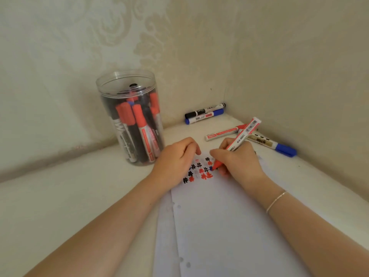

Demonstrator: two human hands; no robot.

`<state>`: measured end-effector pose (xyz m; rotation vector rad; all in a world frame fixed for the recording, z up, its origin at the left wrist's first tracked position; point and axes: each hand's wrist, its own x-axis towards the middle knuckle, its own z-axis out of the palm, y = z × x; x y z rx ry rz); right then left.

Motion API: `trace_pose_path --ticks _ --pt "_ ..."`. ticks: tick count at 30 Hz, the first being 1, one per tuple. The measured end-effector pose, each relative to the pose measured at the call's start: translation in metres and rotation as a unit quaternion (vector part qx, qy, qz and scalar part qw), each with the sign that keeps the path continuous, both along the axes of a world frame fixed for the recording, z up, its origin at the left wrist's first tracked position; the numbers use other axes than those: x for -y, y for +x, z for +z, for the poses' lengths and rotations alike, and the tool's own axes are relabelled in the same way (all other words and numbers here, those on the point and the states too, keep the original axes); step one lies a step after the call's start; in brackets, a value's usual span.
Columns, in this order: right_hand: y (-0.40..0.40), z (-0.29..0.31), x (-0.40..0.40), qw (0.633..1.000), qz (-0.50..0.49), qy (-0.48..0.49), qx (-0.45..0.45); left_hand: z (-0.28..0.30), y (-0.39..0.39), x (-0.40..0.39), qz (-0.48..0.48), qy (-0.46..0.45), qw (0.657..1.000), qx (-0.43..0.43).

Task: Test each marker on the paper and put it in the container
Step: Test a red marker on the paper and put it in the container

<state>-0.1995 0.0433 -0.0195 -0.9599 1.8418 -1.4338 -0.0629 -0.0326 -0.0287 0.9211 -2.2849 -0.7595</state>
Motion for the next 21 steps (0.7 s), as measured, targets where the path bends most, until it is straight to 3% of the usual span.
trace_pose_path --ticks 6,11,21 --pt "0.0022 -0.0064 -0.0009 0.996 -0.069 0.003 -0.059 0.0025 0.0042 0.0010 -0.076 -0.034 0.991 0.105" --pt "0.0027 -0.0079 0.0004 0.995 -0.070 0.015 -0.072 0.0030 0.0080 0.0063 -0.113 0.021 0.989 0.098" --pt "0.0037 -0.0077 -0.0004 0.992 -0.063 0.014 -0.109 -0.0002 0.0056 0.0090 -0.112 0.007 0.987 0.114"
